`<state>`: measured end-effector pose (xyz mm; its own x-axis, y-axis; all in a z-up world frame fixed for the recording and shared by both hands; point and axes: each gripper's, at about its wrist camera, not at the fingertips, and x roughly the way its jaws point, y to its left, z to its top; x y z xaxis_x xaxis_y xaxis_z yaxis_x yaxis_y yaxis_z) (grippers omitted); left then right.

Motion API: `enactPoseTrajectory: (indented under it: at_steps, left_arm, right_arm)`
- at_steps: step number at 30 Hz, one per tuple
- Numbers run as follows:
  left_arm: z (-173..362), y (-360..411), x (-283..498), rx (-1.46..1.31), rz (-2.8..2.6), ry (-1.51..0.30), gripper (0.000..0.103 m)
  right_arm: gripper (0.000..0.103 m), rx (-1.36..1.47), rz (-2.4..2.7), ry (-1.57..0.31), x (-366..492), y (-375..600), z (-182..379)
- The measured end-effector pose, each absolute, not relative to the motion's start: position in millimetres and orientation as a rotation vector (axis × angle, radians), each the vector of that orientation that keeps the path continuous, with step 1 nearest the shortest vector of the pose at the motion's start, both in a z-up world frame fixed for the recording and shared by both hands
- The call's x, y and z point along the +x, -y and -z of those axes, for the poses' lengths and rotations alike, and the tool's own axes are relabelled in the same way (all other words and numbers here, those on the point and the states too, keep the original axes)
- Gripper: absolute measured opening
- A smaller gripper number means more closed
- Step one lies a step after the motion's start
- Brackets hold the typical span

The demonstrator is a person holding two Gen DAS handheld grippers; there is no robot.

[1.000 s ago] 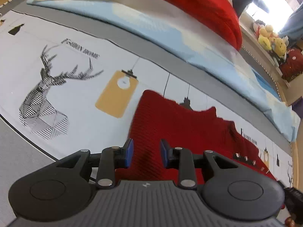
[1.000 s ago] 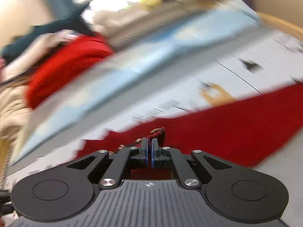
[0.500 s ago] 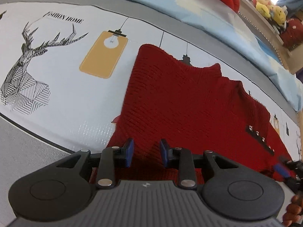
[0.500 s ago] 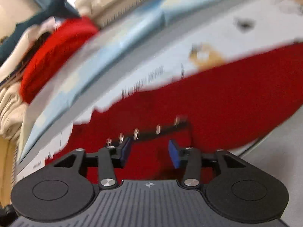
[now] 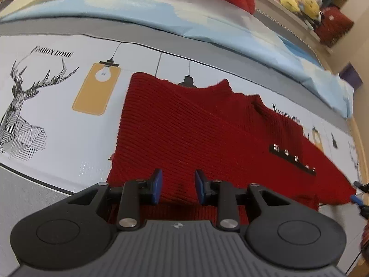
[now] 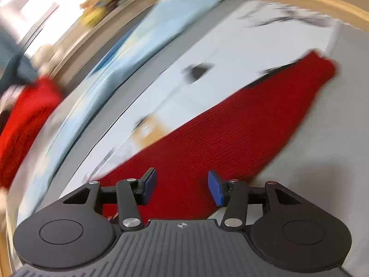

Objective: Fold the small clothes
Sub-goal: 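Release the folded sleeve with the left tool and withdraw the right tool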

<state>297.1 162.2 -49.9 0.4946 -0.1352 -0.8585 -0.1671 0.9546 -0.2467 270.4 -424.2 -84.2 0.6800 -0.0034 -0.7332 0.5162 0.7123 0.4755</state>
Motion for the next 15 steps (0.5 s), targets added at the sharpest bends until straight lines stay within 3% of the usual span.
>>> enactPoseTrajectory:
  at_steps: [9, 14, 15]
  left_arm:
    - [50.2, -156.6, 294.7, -0.256, -0.008, -1.05, 0.034]
    - [41.5, -163.1, 293.1, -0.266, -0.008, -1.025, 0.034]
    - [40.4, -164.4, 292.9, -0.267, -0.008, -1.023, 0.034]
  right_arm:
    - [0.051, 0.911, 0.526, -0.735, 246.3, 543.5, 132.1]
    - [0.05, 0.911, 0.577, -0.691, 249.3, 552.7, 151.2]
    - [0.043, 0.905, 0.577, -0.671, 250.9, 552.8, 151.5]
